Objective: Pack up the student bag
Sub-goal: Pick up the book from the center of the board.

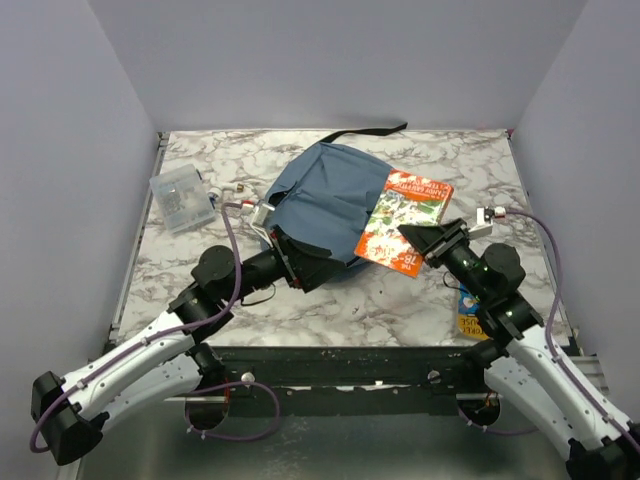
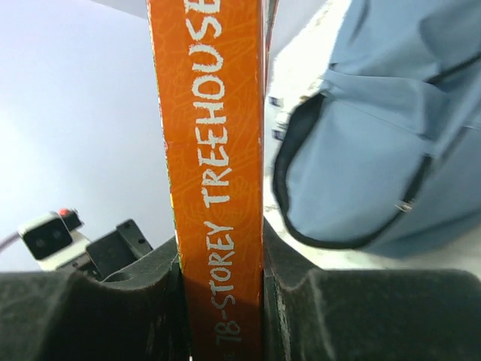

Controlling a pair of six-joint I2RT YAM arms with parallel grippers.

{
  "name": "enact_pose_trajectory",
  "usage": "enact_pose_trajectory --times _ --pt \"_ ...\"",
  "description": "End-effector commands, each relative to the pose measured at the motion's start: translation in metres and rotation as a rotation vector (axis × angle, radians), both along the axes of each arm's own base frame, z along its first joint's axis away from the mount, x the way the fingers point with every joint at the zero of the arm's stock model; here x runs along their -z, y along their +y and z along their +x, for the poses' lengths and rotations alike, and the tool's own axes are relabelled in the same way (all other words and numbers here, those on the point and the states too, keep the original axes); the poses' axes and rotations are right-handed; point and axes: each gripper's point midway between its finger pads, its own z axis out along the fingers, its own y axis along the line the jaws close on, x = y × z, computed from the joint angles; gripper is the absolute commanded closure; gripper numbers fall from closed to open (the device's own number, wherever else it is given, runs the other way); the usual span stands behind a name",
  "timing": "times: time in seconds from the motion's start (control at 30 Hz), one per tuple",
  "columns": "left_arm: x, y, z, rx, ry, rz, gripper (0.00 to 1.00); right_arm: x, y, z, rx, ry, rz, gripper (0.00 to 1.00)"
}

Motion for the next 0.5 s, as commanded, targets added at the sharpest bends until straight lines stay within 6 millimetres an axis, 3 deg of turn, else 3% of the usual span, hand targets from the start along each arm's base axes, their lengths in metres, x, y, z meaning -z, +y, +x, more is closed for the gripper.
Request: enact_pose_trajectory --times 0.0,0.17,0.3,0.47 --pt "-0.018 0.019 0.019 -0.161 -0.039 -0.072 0.01 -0.090 0.018 0.002 -0.112 -0.239 0.386 1.00" --pt "-0.034 0.029 0.023 -0.209 -0.044 -0.256 0.02 -0.122 0.038 0.013 -0.209 -0.272 0.534 0.99" --pt "-0.035 0.029 0.032 -0.243 -0.033 -0.334 0.04 -0.138 0.055 0.014 -0.199 -0.311 0.621 1.00" --pt "-0.051 0.023 0.038 -0.245 -0.091 -0.364 0.06 -0.142 0.062 0.008 -0.117 -0.329 0.760 0.99"
